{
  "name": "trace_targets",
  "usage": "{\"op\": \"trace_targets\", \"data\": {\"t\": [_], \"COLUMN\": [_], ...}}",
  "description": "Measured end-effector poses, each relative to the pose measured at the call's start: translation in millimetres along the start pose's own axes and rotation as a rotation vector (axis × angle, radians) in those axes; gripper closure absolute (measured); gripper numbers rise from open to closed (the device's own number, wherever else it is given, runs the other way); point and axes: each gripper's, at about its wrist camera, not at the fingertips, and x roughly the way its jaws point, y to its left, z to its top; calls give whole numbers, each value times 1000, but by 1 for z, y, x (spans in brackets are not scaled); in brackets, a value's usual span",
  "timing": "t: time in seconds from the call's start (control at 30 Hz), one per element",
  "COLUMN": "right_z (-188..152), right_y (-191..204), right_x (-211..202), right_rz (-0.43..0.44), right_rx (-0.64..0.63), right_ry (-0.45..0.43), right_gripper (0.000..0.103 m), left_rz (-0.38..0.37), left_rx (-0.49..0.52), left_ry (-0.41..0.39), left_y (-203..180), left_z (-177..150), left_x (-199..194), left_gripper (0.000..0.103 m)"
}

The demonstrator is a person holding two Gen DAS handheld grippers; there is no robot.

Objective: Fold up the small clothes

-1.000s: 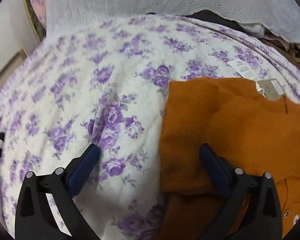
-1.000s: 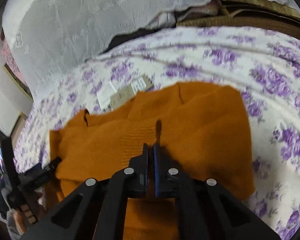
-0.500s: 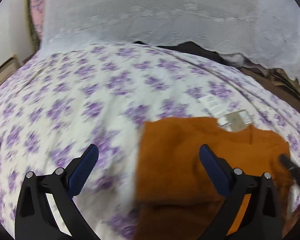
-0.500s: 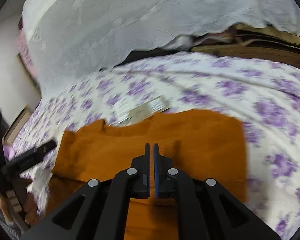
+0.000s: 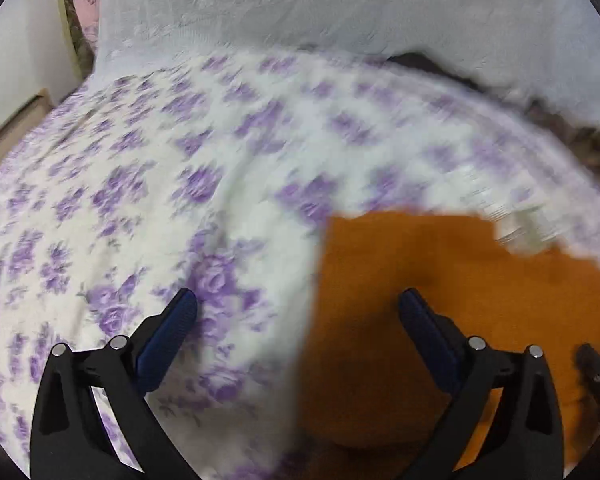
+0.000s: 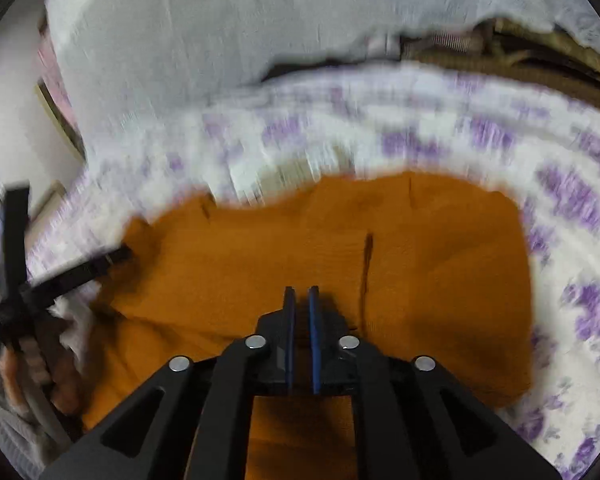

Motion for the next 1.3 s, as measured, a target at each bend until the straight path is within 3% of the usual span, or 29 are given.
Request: {"op": "trace_targets", "data": {"t": [0.03, 0.1, 0.2, 0.43, 0.57, 0.83, 1.07, 1.3], "right_z": [0, -1, -13, -53, -81, -132, -174, -203], "right_y": [-4, -8, -5, 14, 28, 57, 54, 46], "right_x": [5, -2, -27, -57, -83, -162, -217, -237], "right_rz": [20, 37, 31, 27, 19, 11, 23, 2], "right_rx": [15, 43, 60, 19, -5, -74, -28, -20], "right_ry": [-11, -22, -76, -57, -74, -208, -303, -332], "right_gripper": [96, 97, 91, 84, 83, 64, 60, 49], "left_rz": [28, 50, -46, -117, -115, -119, -142, -171], "left_rx": [32, 49, 75, 142, 140, 112, 145, 167], "left_ry": [5, -45, -112, -112, -191, -357, -376, -404], "left_y": [-6, -9, -11, -11, -1, 10, 2, -1], "left_z": [-5, -7, -28, -94, -128, -179, -213, -239], "left_x": [9, -9, -45, -93, -130, -203, -232, -257], "left_gripper": [4, 5, 5, 5, 5, 5, 5, 5]}}
